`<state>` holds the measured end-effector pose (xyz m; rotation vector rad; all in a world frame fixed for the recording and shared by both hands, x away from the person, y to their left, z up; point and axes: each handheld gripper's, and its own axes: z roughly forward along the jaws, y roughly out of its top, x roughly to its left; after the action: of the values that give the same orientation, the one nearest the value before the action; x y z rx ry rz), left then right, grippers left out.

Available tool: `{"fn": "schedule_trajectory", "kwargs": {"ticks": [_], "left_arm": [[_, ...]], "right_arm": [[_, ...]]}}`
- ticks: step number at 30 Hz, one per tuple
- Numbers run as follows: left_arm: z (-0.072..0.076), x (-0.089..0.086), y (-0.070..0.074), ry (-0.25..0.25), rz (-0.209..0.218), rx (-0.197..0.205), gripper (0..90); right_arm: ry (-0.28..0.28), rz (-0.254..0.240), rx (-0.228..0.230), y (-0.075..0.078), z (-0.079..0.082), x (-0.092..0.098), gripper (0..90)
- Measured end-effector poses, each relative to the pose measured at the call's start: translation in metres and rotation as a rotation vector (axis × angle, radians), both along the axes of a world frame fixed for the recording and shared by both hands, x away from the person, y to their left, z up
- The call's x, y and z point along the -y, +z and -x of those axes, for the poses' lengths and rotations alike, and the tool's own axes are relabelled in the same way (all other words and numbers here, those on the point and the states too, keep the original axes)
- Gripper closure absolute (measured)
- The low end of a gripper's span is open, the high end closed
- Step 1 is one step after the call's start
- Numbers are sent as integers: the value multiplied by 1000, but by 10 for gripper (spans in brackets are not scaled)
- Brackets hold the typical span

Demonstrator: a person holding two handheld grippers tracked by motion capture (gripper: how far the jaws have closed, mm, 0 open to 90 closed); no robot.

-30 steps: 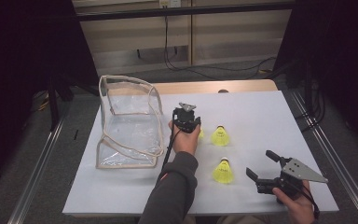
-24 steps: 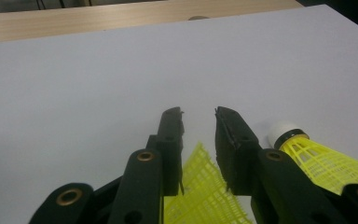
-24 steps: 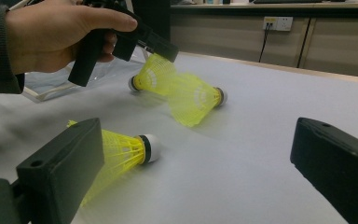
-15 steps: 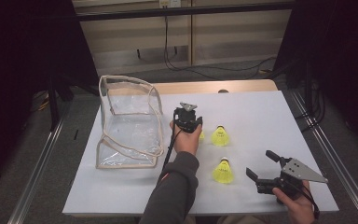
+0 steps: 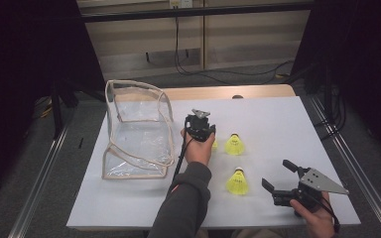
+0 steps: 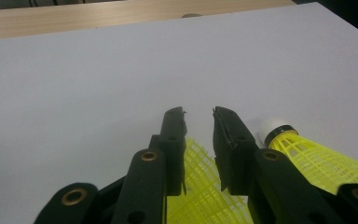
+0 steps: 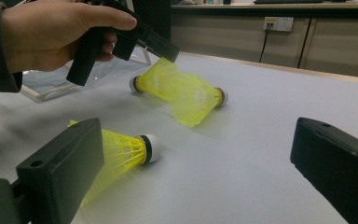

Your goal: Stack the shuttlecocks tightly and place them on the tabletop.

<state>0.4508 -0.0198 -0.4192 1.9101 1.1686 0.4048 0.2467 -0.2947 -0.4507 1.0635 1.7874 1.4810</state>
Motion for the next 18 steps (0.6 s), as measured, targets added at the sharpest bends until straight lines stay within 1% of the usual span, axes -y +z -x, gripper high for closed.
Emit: {"fn": "schedule_trajectory", "kwargs": {"ticks": [11,18], "left_arm": [[1,-3,3,-13,13,-8,752],[2,-5,4,-16,23,-11,721]], "right_arm": [[0,1,-1,0,0,0,21],[-2,2,1,0,0,0,21]]}}
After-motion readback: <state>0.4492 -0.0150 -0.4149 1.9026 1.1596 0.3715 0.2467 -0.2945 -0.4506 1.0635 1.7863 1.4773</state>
